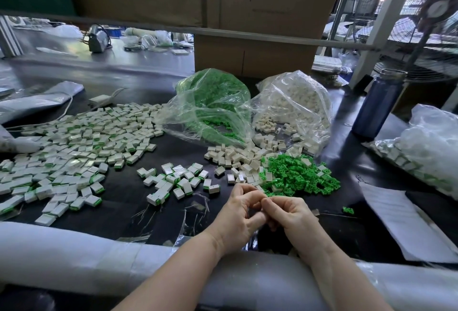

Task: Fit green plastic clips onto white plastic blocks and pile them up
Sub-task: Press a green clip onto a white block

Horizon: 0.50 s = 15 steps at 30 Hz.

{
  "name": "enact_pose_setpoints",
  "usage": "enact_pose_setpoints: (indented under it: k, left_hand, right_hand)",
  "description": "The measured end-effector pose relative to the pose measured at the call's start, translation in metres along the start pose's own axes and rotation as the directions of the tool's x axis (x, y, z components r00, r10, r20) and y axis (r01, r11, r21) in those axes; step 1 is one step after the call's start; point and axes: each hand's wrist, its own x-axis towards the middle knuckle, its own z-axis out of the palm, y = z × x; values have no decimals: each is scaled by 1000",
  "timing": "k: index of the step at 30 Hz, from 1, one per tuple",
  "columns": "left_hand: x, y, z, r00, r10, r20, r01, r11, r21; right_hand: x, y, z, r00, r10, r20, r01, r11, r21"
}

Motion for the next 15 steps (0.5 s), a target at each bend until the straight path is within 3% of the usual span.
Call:
enact_pose_setpoints:
  k: [5, 15]
  left_hand:
    - [1, -4, 1, 1000, 20, 6, -21, 996, 89]
    - [1, -3, 2, 1000, -1, 27, -1, 995, 98]
  right_hand:
    - [-1, 1, 0, 1000, -9, -8, 8, 1000, -21]
    - [-1, 1, 0, 1000, -1, -22, 0, 1000, -30]
